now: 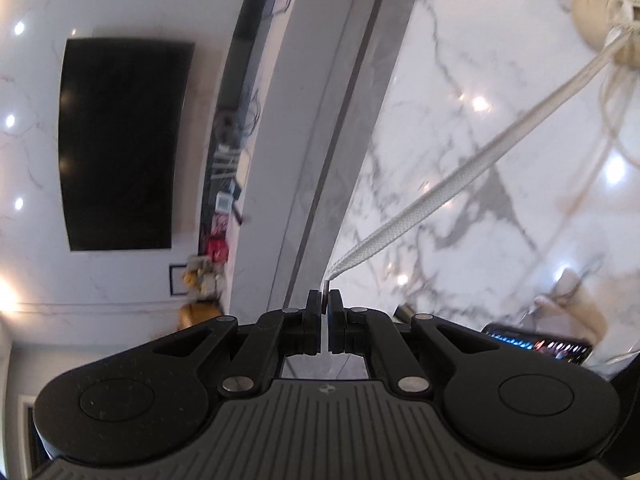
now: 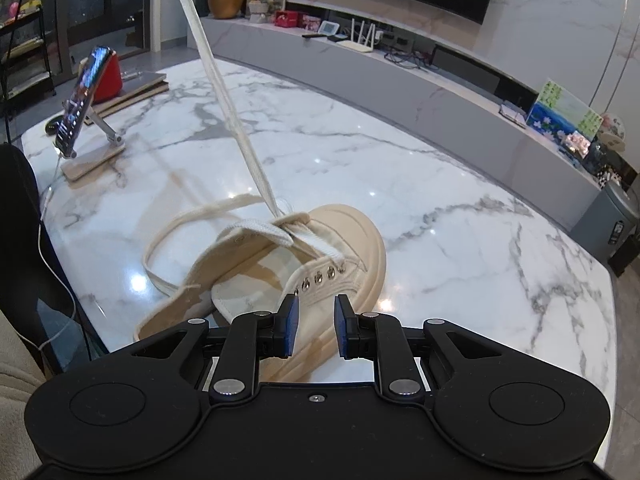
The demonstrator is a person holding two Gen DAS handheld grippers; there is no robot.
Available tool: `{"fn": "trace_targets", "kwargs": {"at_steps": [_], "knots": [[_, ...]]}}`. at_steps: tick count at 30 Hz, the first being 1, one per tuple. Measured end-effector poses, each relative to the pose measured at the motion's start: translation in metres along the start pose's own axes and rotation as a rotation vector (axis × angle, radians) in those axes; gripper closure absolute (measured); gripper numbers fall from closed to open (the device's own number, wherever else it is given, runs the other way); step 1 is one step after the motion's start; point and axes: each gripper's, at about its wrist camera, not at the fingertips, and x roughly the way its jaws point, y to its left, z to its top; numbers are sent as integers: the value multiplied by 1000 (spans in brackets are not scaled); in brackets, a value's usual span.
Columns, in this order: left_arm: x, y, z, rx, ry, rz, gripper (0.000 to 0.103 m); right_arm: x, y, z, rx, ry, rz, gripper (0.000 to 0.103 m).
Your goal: Lace up shoes with both hands
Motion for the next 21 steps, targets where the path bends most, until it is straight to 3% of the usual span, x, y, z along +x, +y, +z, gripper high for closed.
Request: {"fn": "trace_targets", "kwargs": {"at_steps": [9,21], "knots": [[6,-43,17,21,-52,-152,101,0,5,6,-84,-12,17,86],[14,-113,52,10,-200,-399,100,9,0,7,-53,16,13,86]]}}
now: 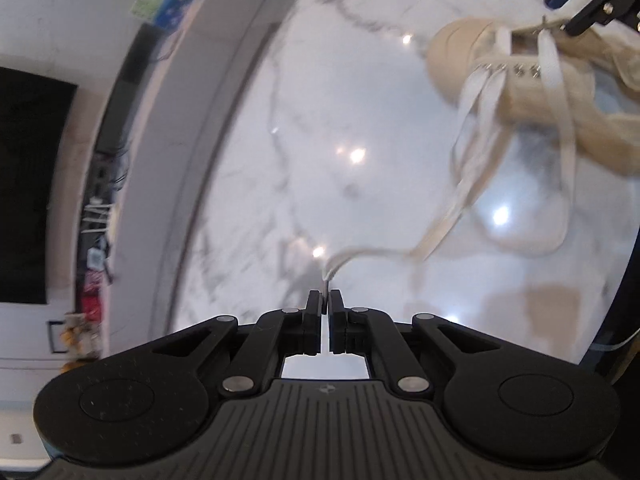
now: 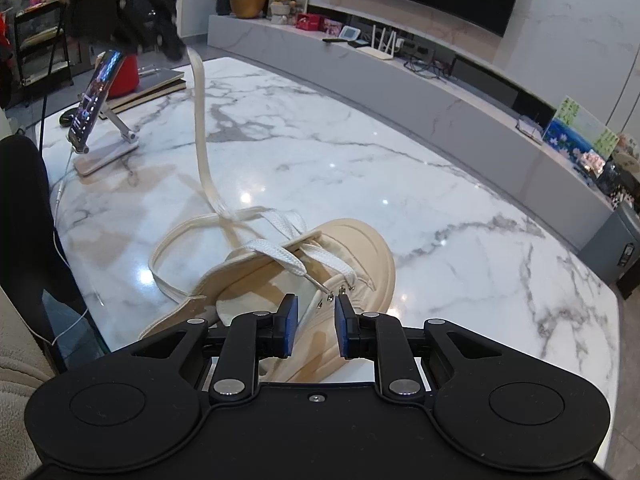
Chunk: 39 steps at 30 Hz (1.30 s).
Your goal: Lace up shoes with both hands
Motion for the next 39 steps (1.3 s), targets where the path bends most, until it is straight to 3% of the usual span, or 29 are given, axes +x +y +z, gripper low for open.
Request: {"fn": "trace_targets", "kwargs": {"at_steps": [9,13,17,19,23,28,32,36,39], "knots": [[35,-22,11,-10,-46,-116,100,3,0,2,-12,12,-4,86],[20,-32,17,-1,-139,-187,98,5,-1,2,-10,24,4,84],[-10,-47,32,29,-270,-258,84,7,-2,2,-7,33,6,81],[-28,-56,42,45,-346,-305,84,7,-2,1,-3,33,11,81],[-43,-68,57,74,-415,-361,84,7,-4,0,10,30,19,82],[-36,-84,77,90,-416,-380,84,5,-5,0,29,21,29,83],[-28,-83,87,85,-396,-378,84,4,-6,-1,36,13,42,94],[-26,-82,90,83,-382,-387,84,4,-9,-4,51,6,54,94],[-25,-80,93,75,-375,-396,95,3,-10,-6,59,1,57,94]]}}
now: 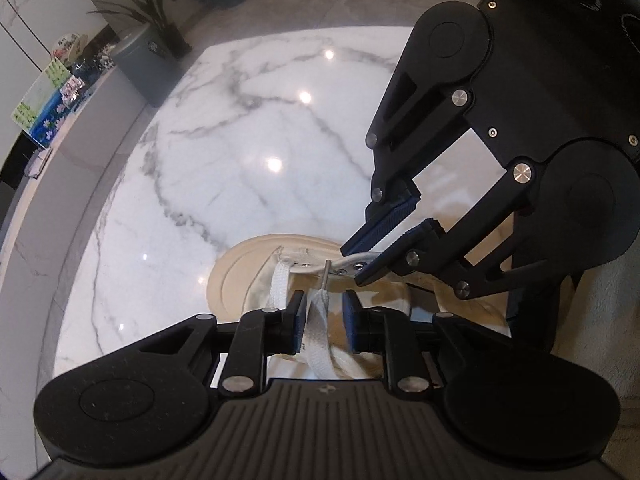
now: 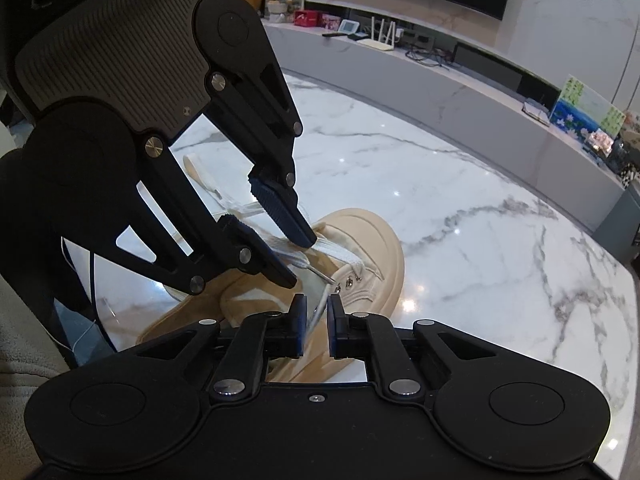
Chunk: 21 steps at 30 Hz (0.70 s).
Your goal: Lace up shoes with both hands
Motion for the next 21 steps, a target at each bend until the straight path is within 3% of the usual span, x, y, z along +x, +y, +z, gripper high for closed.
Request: {"fn": "trace_targets", "kwargs": {"at_steps": [7,11,13,21], "knots": [[-6,1,-3,-29,5,1,98,0,-2,-2,3,-10,5,94],[-14,2,-10,-43,-16,4,88,-1,-1,-3,3,-13,4,94],[-19,3,-13,-51,-22,10,87,-2,0,-4,-6,-13,-2,94],[-33,33,-35,-143,5,109,87,-5,0,-5,-8,-15,-11,94]]}}
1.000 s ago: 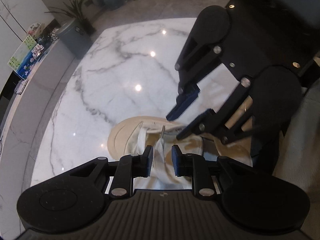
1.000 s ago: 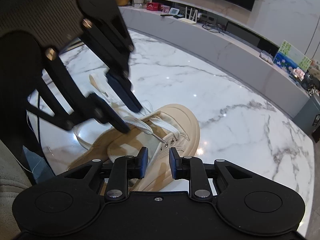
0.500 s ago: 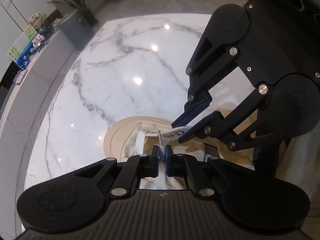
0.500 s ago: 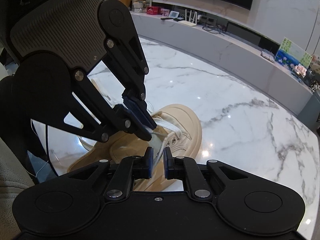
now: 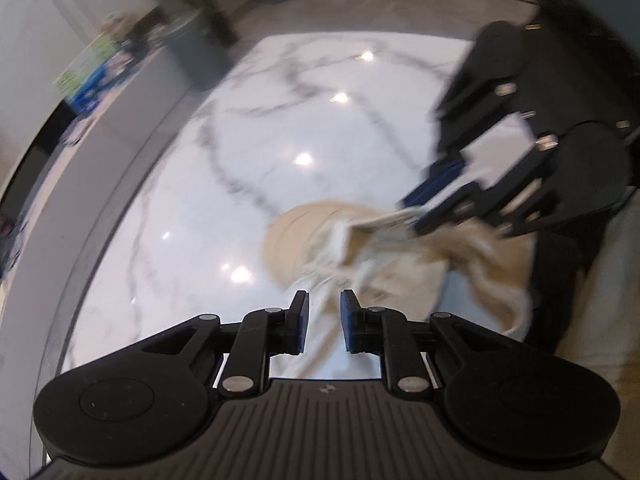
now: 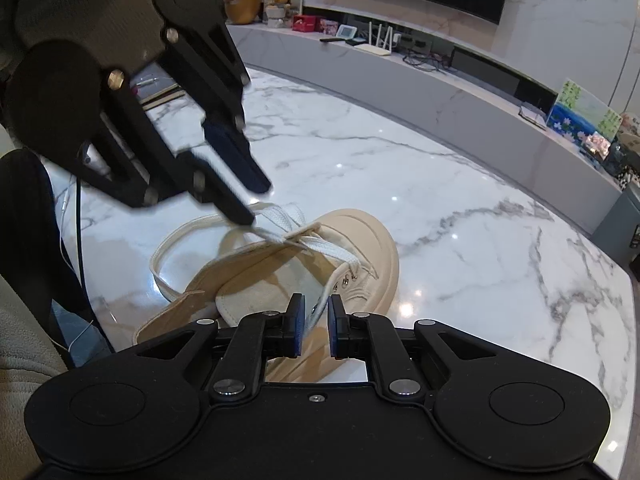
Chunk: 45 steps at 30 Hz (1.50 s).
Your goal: Lace up shoes with both hands
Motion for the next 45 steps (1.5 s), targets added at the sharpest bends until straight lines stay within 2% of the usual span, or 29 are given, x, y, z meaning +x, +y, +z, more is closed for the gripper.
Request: {"fn": "trace_targets", "kwargs": {"at_steps": [4,6,13,18,26,33,35,36,40,45], "knots": [[14,17,-7,-63,27,96,87,0,2,1,-5,2,-3,94],[26,23,-9,-78,36,118,87,-1,3,1,-10,5,-4,94],[58,23,-16,-58,62,35,87,-1,5,3,-30,21,-8,93],[75,29,-28,-87,75,46,87,1,5,5,-38,32,-2,93],[95,26,-35,-121,59,-7,87,3,6,6,-49,47,1,92],[103,27,-31,-134,43,20,87,5,7,7,-60,58,4,89],[103,29,-29,-148,50,28,102,5,8,7,-61,59,4,89],[102,31,-28,-158,55,32,102,5,8,7,-61,60,4,89],[88,41,-27,-186,39,119,101,4,8,6,-61,60,3,89],[67,57,-29,-194,51,295,99,3,11,6,-71,59,4,89]]}}
